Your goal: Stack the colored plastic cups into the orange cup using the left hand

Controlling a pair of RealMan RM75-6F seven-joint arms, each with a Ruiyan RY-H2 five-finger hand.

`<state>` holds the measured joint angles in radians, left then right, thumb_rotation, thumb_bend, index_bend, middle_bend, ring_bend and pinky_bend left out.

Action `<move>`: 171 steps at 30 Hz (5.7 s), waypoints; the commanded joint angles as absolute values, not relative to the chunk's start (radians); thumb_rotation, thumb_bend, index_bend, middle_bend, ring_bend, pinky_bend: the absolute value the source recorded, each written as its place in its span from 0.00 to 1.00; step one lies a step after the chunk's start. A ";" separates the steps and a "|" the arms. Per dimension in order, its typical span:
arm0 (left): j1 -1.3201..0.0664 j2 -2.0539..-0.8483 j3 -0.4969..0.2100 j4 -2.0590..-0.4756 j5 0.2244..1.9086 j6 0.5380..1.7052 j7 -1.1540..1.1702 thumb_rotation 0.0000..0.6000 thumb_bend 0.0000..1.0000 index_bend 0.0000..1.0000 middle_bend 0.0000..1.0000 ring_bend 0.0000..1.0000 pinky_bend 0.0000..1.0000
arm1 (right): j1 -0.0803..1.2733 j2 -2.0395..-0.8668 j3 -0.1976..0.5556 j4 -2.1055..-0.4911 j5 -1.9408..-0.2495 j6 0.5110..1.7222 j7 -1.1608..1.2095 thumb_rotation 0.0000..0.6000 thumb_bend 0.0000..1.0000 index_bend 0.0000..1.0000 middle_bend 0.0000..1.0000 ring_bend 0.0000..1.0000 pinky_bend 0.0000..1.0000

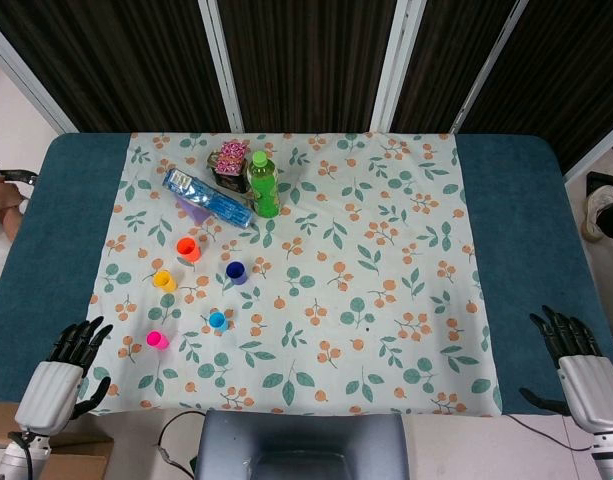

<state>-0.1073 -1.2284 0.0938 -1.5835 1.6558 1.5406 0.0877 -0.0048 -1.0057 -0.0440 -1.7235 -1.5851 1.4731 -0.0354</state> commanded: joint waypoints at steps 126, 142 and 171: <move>-0.560 -1.477 -0.201 -1.423 0.934 1.067 0.324 1.00 0.37 0.17 0.99 1.00 1.00 | -0.013 -0.980 -0.032 -1.723 -1.574 1.482 0.030 1.00 0.15 0.00 0.00 0.00 0.00; -0.585 -1.582 -0.213 -1.248 0.927 1.012 0.274 1.00 0.36 0.28 1.00 1.00 1.00 | -0.010 -0.979 -0.028 -1.721 -1.565 1.478 0.032 1.00 0.15 0.00 0.00 0.00 0.00; -0.634 -1.594 -0.362 -1.241 0.951 1.065 0.157 1.00 0.35 0.57 1.00 1.00 1.00 | -0.008 -0.980 -0.027 -1.722 -1.562 1.473 0.028 1.00 0.15 0.00 0.00 0.00 0.00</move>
